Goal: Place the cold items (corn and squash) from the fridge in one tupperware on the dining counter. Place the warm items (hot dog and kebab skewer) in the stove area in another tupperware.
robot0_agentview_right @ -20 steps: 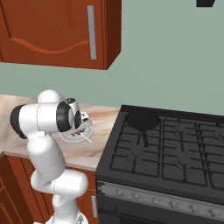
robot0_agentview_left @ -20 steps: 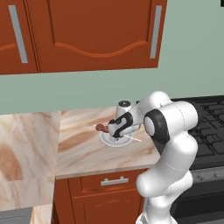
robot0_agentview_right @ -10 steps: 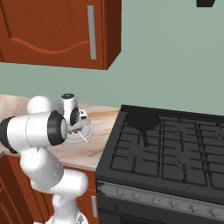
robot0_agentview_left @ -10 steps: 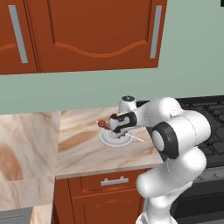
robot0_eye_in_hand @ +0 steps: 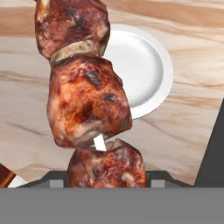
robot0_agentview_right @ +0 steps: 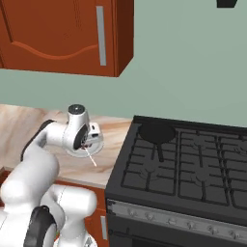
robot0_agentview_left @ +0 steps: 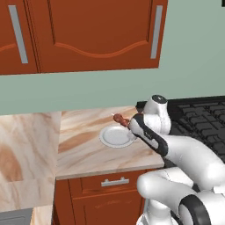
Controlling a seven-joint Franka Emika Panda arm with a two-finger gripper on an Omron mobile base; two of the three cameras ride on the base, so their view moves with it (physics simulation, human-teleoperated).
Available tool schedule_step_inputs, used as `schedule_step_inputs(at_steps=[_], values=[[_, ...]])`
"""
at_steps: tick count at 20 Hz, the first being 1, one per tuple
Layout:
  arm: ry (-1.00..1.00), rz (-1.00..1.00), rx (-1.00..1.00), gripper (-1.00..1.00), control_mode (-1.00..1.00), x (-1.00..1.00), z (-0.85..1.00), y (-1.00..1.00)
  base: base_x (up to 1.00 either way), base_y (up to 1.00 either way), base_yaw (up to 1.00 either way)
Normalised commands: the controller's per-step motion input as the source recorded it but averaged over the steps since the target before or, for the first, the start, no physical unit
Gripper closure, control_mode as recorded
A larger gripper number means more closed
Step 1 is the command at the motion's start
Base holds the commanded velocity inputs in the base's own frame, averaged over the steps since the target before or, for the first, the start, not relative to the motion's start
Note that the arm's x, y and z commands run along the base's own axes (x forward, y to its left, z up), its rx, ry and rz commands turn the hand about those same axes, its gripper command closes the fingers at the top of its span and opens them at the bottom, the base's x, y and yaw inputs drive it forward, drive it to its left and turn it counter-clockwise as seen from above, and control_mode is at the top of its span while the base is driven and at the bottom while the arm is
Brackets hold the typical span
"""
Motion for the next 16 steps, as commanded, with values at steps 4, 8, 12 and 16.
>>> schedule_step_inputs(at_steps=[4,8,12,16], values=[[-0.02,0.13,-0.17,1.0,-1.0,-0.82,0.95,-0.37,0.0,0.0,0.0],[0.22,0.32,-0.24,1.0,-1.0,-0.55,0.83,-0.09,0.0,0.0,0.0],[0.38,0.31,-0.2,1.0,-1.0,-0.44,0.62,0.0,0.0,0.0,0.0],[0.47,0.29,-0.15,1.0,-1.0,-0.25,0.52,-0.01,0.0,0.0,0.0]])
